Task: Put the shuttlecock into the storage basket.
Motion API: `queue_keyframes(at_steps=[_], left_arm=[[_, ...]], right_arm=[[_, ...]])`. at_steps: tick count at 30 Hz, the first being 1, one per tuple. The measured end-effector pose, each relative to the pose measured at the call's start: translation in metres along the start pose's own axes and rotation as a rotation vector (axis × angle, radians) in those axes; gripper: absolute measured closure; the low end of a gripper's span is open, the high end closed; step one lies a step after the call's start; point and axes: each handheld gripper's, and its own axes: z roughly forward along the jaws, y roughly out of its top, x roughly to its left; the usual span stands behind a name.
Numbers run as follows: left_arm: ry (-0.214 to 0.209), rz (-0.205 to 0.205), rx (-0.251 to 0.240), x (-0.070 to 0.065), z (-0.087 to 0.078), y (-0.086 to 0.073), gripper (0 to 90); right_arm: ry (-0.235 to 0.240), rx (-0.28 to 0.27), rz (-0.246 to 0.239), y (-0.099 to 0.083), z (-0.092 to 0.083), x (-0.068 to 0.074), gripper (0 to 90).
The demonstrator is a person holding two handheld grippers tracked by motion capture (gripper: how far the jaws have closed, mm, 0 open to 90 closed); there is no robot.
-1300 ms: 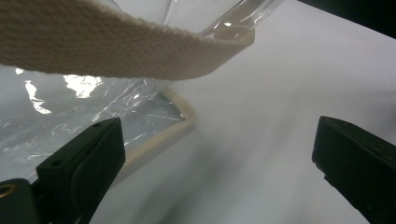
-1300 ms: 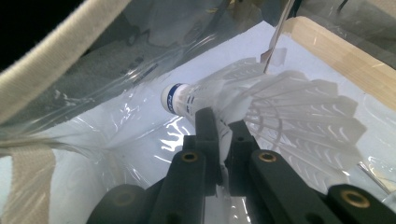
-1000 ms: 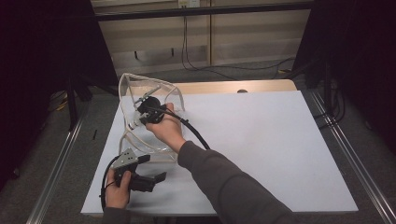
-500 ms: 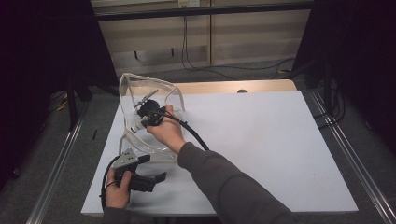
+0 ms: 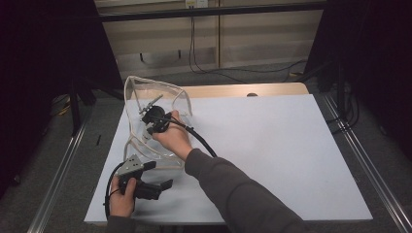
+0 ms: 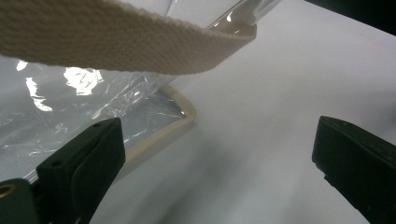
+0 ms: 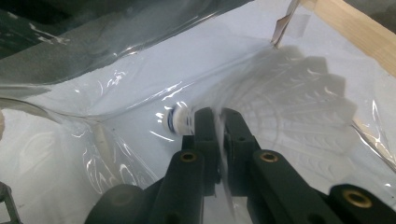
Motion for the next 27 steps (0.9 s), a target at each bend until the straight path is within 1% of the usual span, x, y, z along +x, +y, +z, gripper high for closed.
queue_keyframes(at_steps=[4,5,7,8,9,11,13,15,17,20,25,27], left_arm=[[-0.002,0.001,-0.001,0.000,0.000,0.000,2.8],[-0.003,0.002,0.000,0.000,0.000,0.000,2.8],[-0.001,0.001,-0.001,0.000,0.000,0.000,2.8],[-0.001,-0.001,-0.002,0.000,0.000,0.000,2.8],[0.001,-0.001,0.000,0.000,0.000,0.000,2.8],[0.000,0.001,-0.001,0.000,0.001,0.000,2.8],[-0.002,0.001,-0.001,0.000,0.001,0.000,2.8],[-0.001,0.003,0.000,0.000,0.001,0.000,2.8],[0.001,0.002,-0.001,0.000,0.000,0.000,2.8],[0.001,0.005,-0.001,0.000,0.000,0.001,2.8],[0.000,0.006,-0.003,0.000,0.000,0.001,2.8],[0.001,0.005,-0.005,-0.001,0.000,0.001,2.8]], right_arm=[[0.012,0.022,-0.007,-0.001,0.002,0.000,86.8],[0.014,0.025,-0.007,-0.001,0.003,0.000,84.3],[0.012,0.033,-0.009,-0.001,0.004,0.000,74.9],[0.011,0.030,-0.008,-0.001,0.004,0.000,73.4],[0.025,0.029,-0.008,-0.001,0.004,0.000,71.6],[0.012,0.022,0.000,-0.001,0.002,0.000,65.4],[0.009,0.018,0.008,-0.001,0.001,-0.001,61.3],[0.011,0.015,0.010,0.000,0.000,-0.001,60.4],[0.003,0.012,0.017,0.000,-0.001,-0.002,56.2],[-0.002,0.017,0.030,0.000,-0.002,-0.003,52.8],[-0.018,0.010,0.039,0.001,-0.006,-0.005,50.9],[-0.026,0.008,0.046,0.001,-0.008,-0.005,48.3]])
